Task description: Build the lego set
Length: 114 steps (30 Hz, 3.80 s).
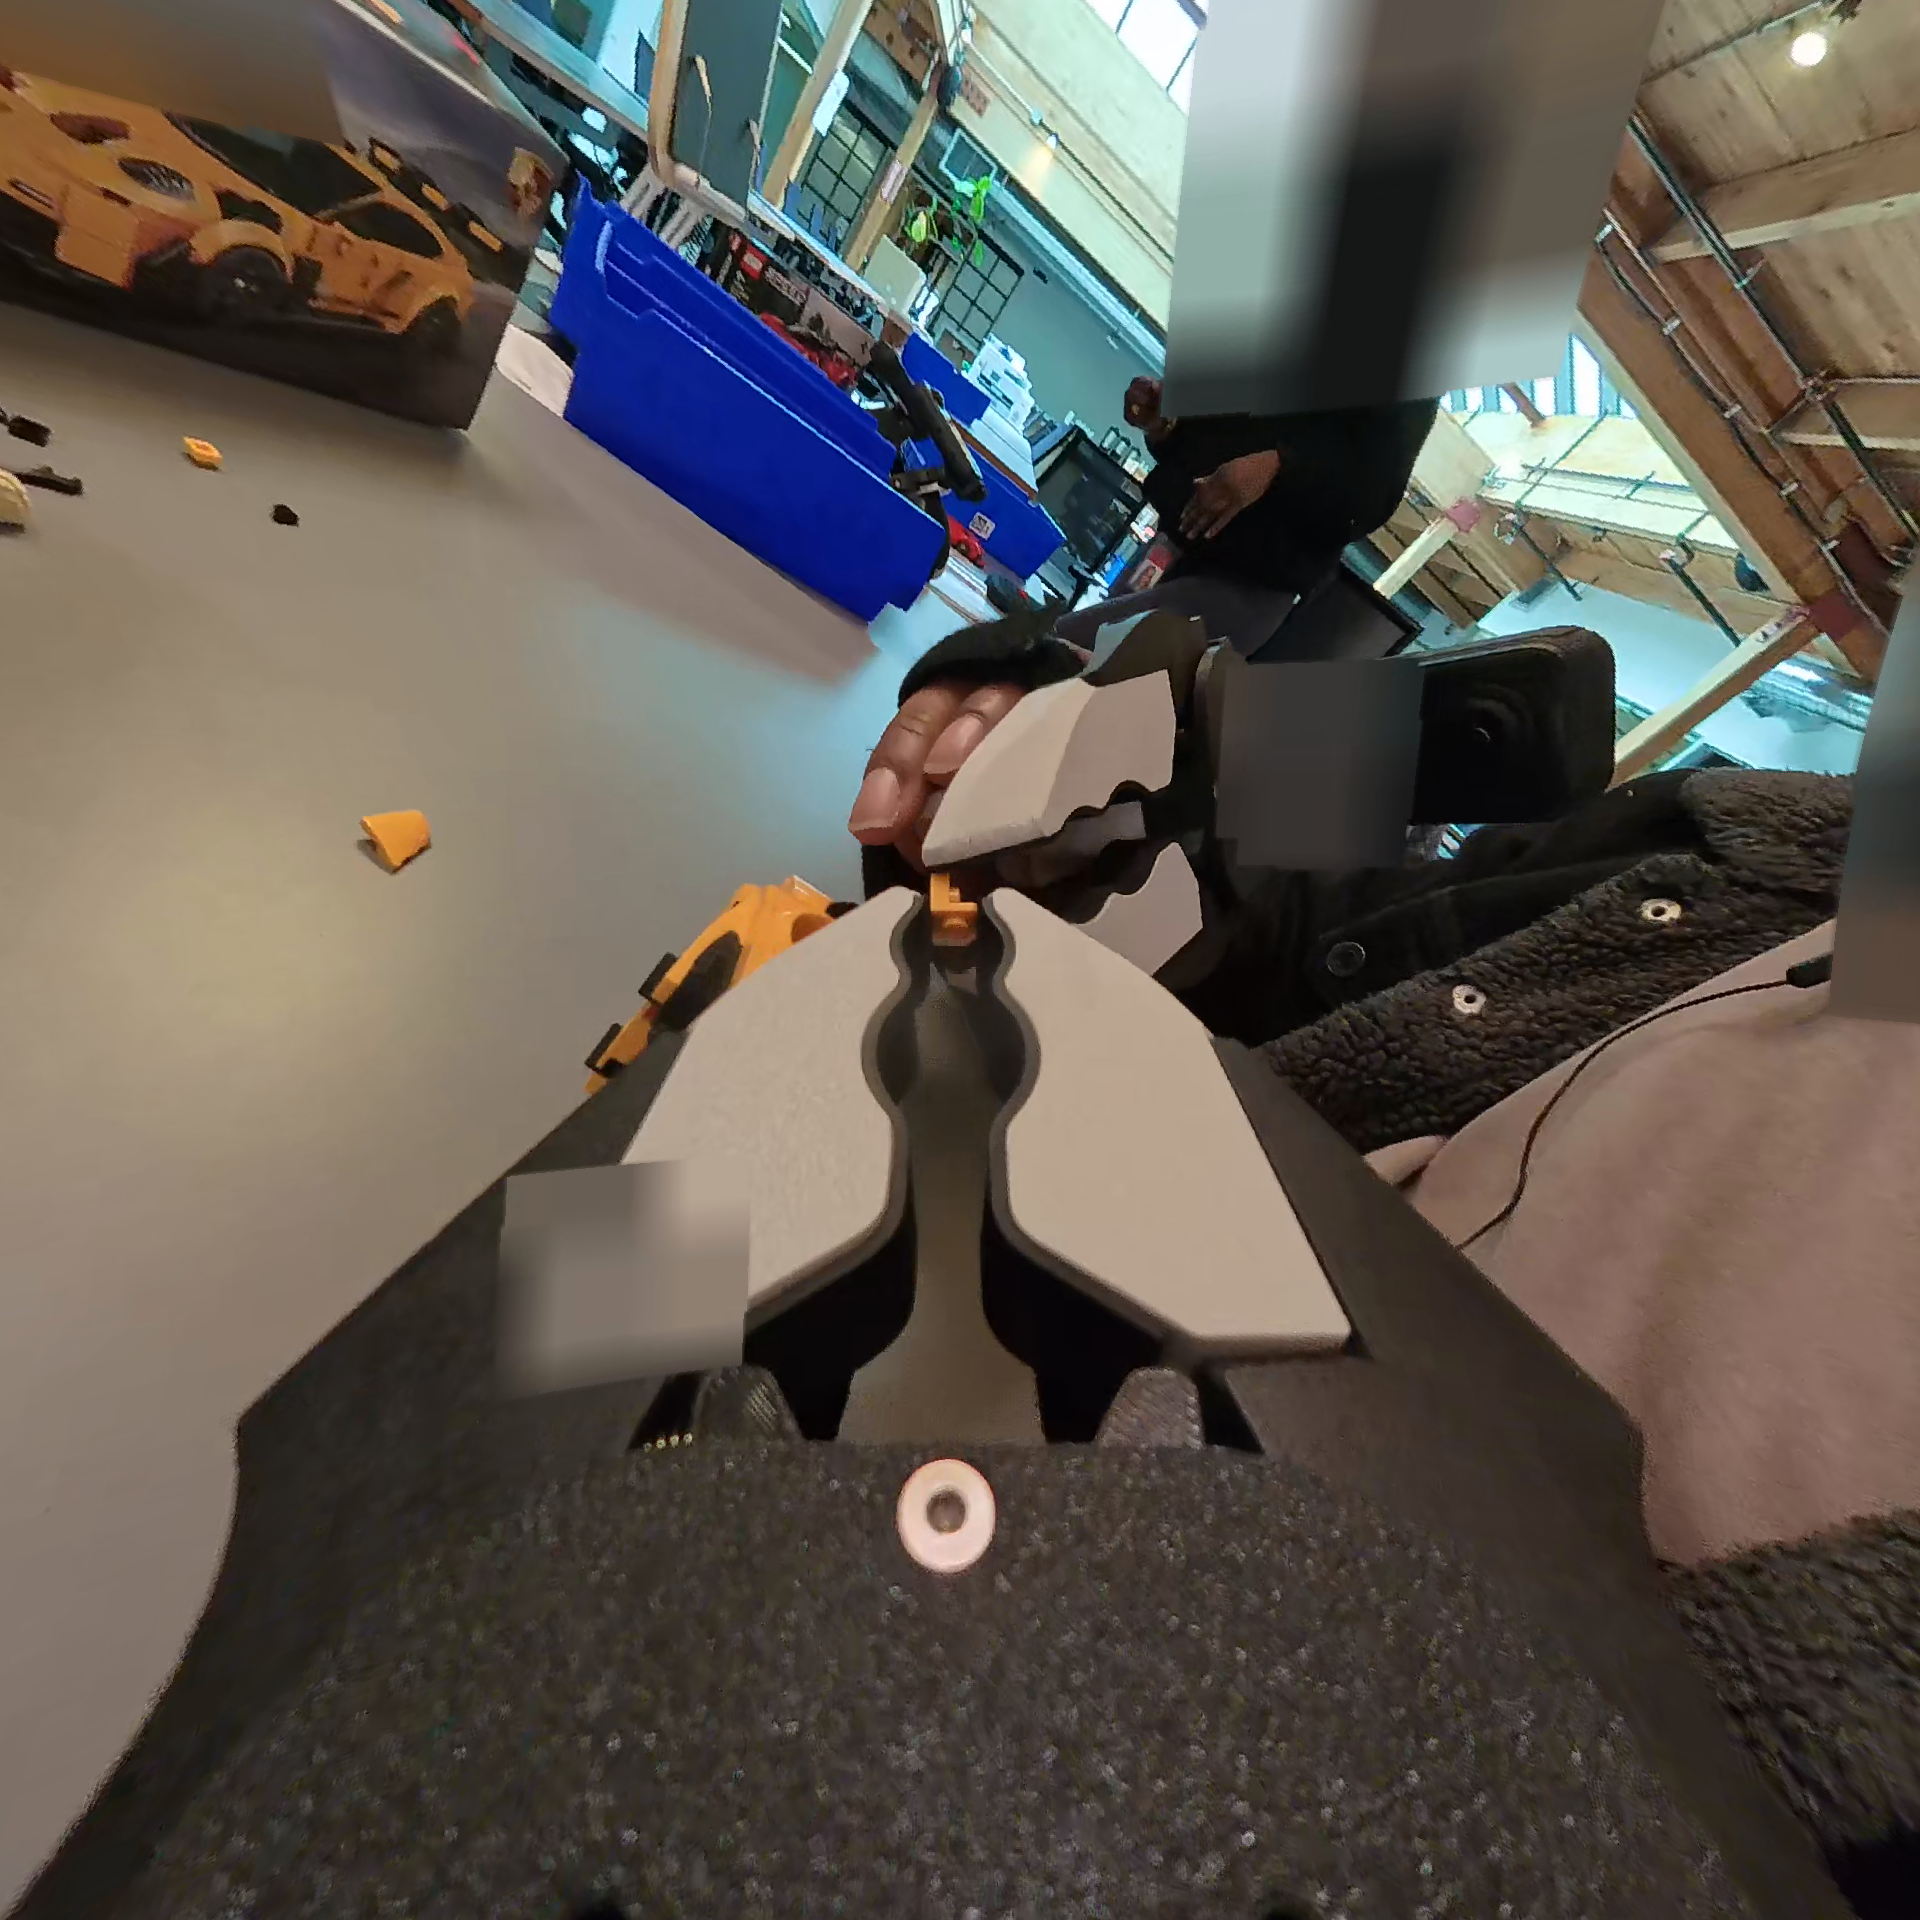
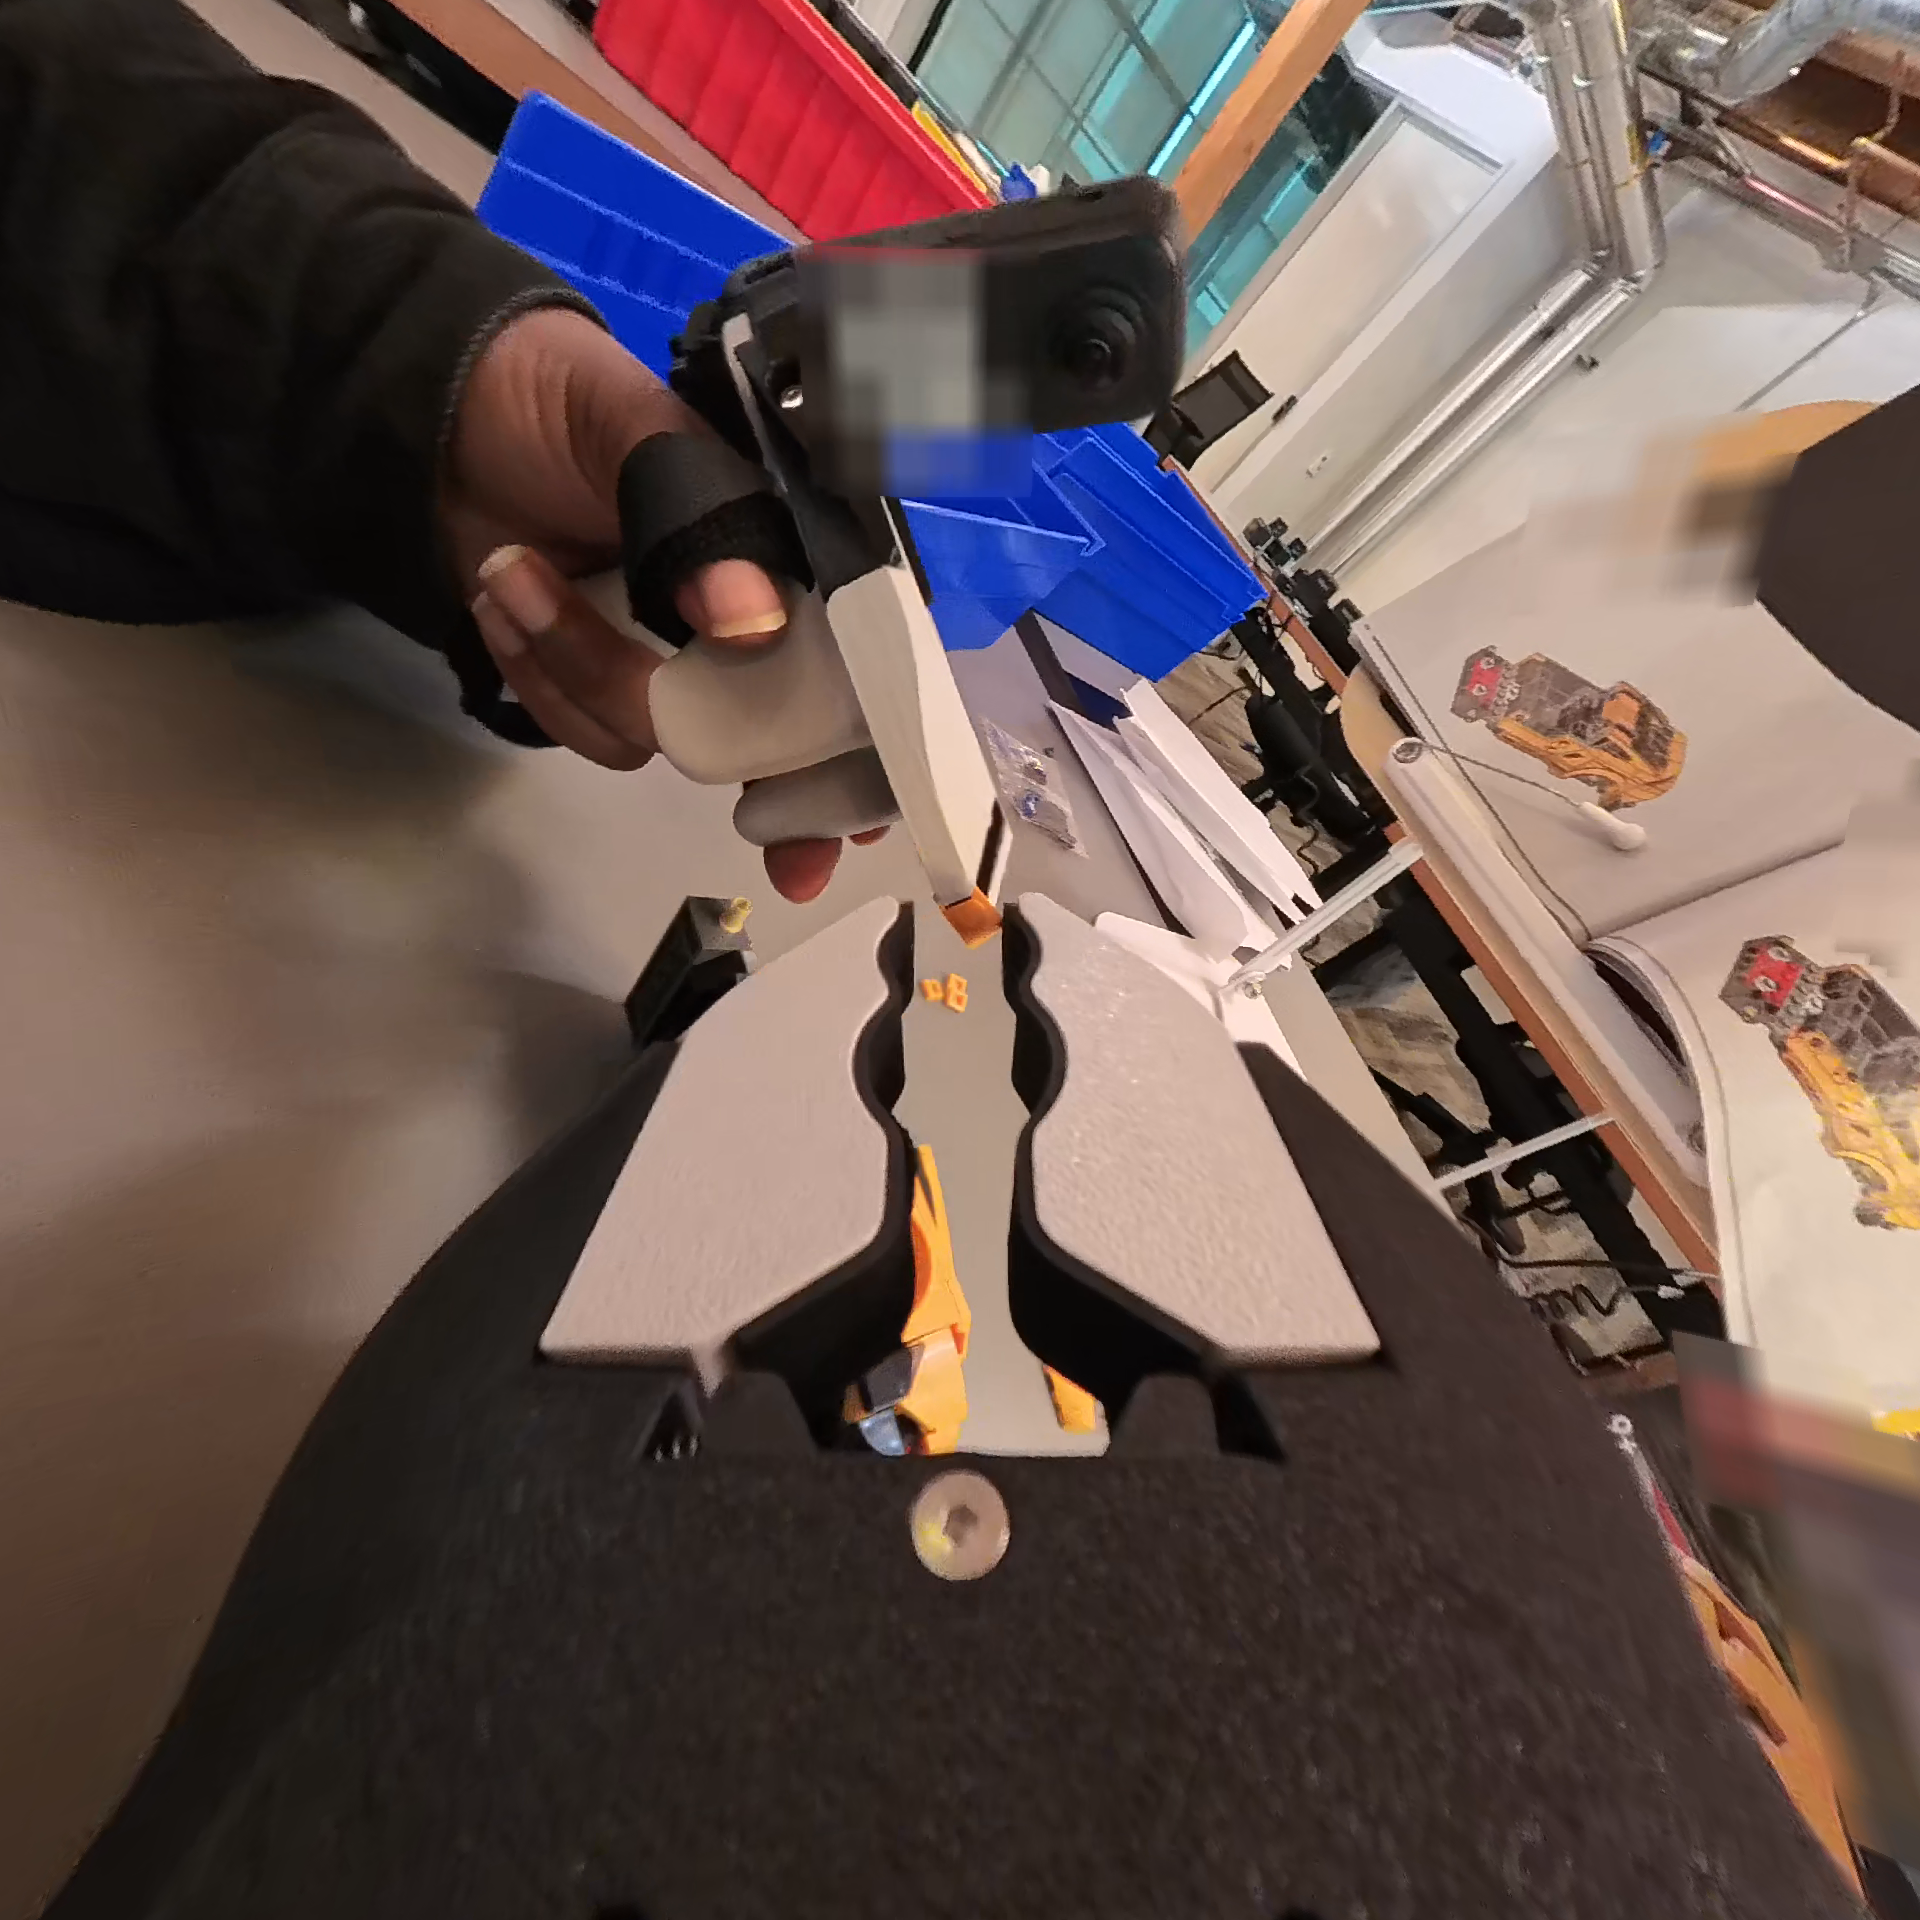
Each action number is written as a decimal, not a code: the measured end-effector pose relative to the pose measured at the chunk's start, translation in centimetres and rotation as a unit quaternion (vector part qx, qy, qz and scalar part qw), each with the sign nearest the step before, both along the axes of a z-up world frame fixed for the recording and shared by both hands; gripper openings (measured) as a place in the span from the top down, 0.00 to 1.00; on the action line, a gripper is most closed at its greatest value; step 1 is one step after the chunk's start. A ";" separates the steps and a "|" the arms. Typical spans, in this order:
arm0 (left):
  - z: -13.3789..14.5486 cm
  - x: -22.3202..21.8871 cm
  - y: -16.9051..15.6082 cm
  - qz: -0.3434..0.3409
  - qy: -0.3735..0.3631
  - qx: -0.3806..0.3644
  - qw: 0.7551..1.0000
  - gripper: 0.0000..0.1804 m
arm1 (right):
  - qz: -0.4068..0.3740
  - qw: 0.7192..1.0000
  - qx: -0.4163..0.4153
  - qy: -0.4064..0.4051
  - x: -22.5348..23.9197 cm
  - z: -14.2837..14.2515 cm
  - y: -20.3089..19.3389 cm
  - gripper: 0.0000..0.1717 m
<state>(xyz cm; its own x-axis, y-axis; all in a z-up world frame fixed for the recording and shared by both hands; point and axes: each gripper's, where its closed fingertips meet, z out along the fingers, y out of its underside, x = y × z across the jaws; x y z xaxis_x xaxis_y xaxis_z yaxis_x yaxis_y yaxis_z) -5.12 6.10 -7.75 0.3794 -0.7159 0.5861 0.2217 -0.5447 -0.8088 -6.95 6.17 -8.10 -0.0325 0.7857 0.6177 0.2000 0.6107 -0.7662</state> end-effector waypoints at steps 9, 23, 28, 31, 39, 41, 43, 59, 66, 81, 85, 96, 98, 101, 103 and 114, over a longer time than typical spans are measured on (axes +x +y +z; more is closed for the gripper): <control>-0.7 0.9 -1.2 -0.051 0.008 -0.022 0.998 0.95 | 0.046 0.999 0.026 -0.010 0.4 -0.4 -1.4 0.95; -0.2 0.7 -1.3 -0.054 -0.009 -0.021 0.998 0.96 | 0.066 0.998 -0.024 -0.002 0.9 0.1 -1.4 0.93; 0.4 0.3 -1.4 -0.056 -0.027 -0.018 0.998 0.95 | 0.068 0.996 -0.049 0.009 2.0 1.3 -0.3 0.91; 0.6 0.0 -1.4 -0.059 -0.041 -0.019 0.997 0.95 | 0.077 0.995 -0.067 0.004 3.2 2.1 0.4 0.90; 0.8 0.3 -2.3 -0.097 -0.058 -0.036 0.993 0.96 | 0.130 0.984 -0.084 -0.082 4.3 -0.2 -0.8 0.88; 0.6 0.8 -2.7 -0.113 -0.055 -0.042 0.991 0.96 | 0.144 0.983 -0.074 -0.090 4.0 -0.6 -1.9 0.88; 0.3 1.2 -2.9 -0.123 -0.050 -0.048 0.990 0.96 | 0.148 0.984 -0.059 -0.083 3.6 -0.6 -2.6 0.88; 0.5 1.8 -2.9 -0.128 -0.083 -0.067 0.986 0.96 | 0.112 0.993 -0.017 -0.030 2.2 0.5 -3.0 0.96; 1.0 0.4 -0.2 0.019 0.000 0.034 0.999 0.95 | 0.002 1.000 -0.020 0.003 0.9 1.0 -0.6 0.96; 1.2 -0.1 0.2 0.079 0.114 0.129 0.982 0.96 | -0.017 0.995 -0.090 0.027 0.3 1.3 -0.3 0.95; 1.2 0.0 -0.5 0.051 0.135 0.157 0.977 0.96 | 0.026 0.993 -0.113 0.023 0.6 1.3 -1.0 0.94; 1.7 0.4 -1.3 0.007 0.073 0.123 0.990 0.96 | 0.045 0.998 -0.034 0.035 1.0 1.7 -1.8 0.96; 2.0 0.4 -1.1 0.018 0.059 0.120 0.991 0.96 | 0.033 0.998 -0.035 0.044 1.0 2.0 -1.6 0.96; 2.0 0.1 -0.6 0.045 0.057 0.125 0.990 0.96 | 0.014 0.997 -0.059 0.048 0.8 2.0 -1.0 0.96; 1.8 -0.1 -0.1 0.068 0.082 0.138 0.985 0.96 | -0.001 0.995 -0.084 0.047 0.7 1.9 -0.5 0.96; 1.1 -0.4 0.2 0.097 0.172 0.176 0.964 0.96 | -0.009 0.992 -0.120 0.033 0.5 1.1 -0.1 0.96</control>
<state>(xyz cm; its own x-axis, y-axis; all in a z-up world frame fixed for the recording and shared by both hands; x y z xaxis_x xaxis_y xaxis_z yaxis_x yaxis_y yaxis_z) -5.54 6.29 -6.68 0.6546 -0.7439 0.1346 -0.0228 -0.1975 -0.9800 -6.49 6.03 -6.97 0.0179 0.9109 0.4122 0.1540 0.4048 -0.9013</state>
